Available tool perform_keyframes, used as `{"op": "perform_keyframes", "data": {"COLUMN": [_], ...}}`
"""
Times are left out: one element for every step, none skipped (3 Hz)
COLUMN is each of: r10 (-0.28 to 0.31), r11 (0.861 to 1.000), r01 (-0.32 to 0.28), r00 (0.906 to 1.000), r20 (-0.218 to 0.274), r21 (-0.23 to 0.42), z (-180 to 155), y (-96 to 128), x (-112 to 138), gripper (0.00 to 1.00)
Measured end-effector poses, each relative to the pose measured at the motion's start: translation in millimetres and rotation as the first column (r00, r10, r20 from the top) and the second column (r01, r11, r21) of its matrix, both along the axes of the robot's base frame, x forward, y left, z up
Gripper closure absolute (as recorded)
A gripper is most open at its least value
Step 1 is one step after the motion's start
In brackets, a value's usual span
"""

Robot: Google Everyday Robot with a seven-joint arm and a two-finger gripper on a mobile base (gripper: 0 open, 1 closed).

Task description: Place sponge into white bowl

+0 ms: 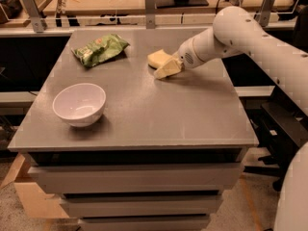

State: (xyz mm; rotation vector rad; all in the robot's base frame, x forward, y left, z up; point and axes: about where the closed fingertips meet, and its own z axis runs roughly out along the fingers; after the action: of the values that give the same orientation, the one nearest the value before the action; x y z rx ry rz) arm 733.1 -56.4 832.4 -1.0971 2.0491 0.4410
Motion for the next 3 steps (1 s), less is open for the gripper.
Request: {"op": "perform_keyframes", "data": {"r10": [0.005,0.01,0.011], "r11": [1.0,0.999,0.999], "r01": [-0.006,-0.013,-0.016], "r00": [0.9998,0.997,0.9893], "r20": [0.021,0.077,0.146], "r21": [0.019,0.031,0.033], "z": [7,29,57], "y": [0,-4,-12], "x": [-5,-22,-46], "gripper": [0.65,0.88,1.0]}}
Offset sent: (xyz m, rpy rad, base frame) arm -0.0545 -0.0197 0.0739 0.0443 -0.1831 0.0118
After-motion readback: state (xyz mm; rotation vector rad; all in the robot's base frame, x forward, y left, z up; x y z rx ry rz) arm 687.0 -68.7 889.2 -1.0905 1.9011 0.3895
